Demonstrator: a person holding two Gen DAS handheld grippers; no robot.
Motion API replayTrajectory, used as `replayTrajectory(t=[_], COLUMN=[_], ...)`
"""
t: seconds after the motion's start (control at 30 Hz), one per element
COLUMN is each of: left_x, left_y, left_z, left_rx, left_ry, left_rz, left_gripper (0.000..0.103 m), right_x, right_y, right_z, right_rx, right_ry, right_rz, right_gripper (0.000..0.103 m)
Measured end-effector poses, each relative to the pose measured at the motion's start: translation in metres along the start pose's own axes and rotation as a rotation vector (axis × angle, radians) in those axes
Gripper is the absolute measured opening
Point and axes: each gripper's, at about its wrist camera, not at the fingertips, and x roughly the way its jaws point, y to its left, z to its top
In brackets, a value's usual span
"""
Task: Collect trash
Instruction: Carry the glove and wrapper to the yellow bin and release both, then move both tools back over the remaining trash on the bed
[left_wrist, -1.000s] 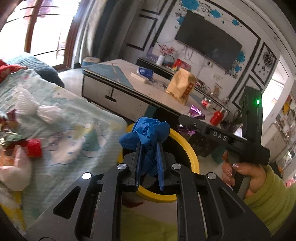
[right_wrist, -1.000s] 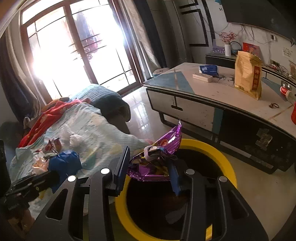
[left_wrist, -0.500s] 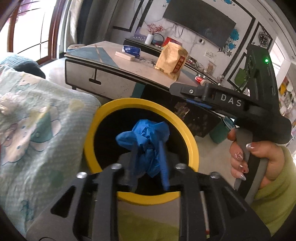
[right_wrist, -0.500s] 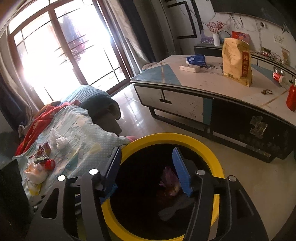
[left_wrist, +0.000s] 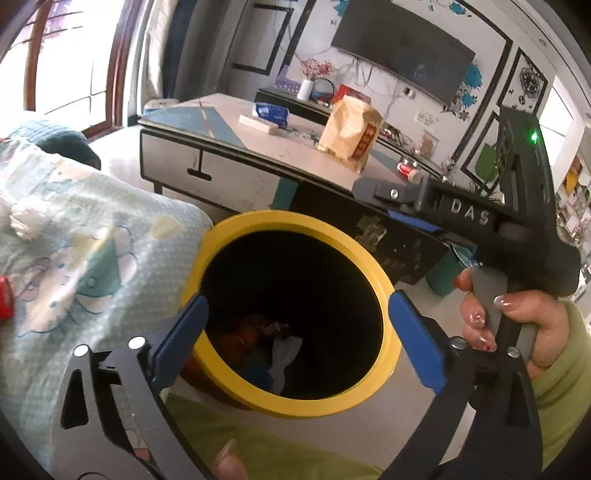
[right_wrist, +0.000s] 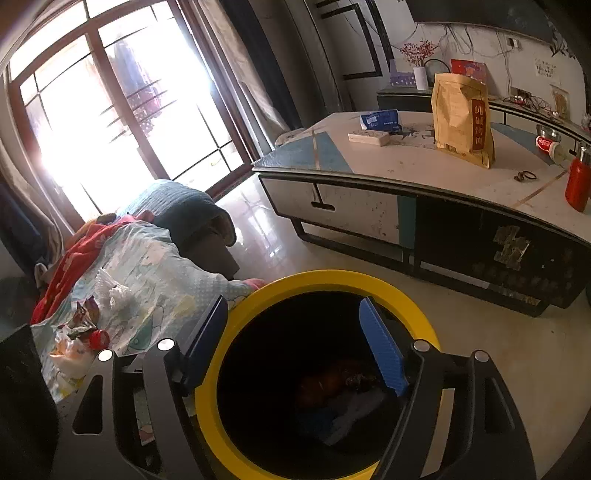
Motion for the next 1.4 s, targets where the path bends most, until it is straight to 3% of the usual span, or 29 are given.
replayTrajectory(t=[0.7, 1.4], left_x=[-0.074, -0.129], left_y=[0.022, 0.067], left_z=[0.010, 0.000], left_rx=[-0.045, -0.148], left_ry=[-0.189, -0.297], left_rz=[0.163, 0.291], left_gripper=[0.092, 0.092], right_x=[-0.021, -0.026], right_y=[0.046, 0.107], right_z=[-0.002, -0.014], right_rx=[-0.084, -0.198], right_ry=[-0.044, -0.039], right_rz=[0.061, 0.156], right_gripper=[0.074, 0.077])
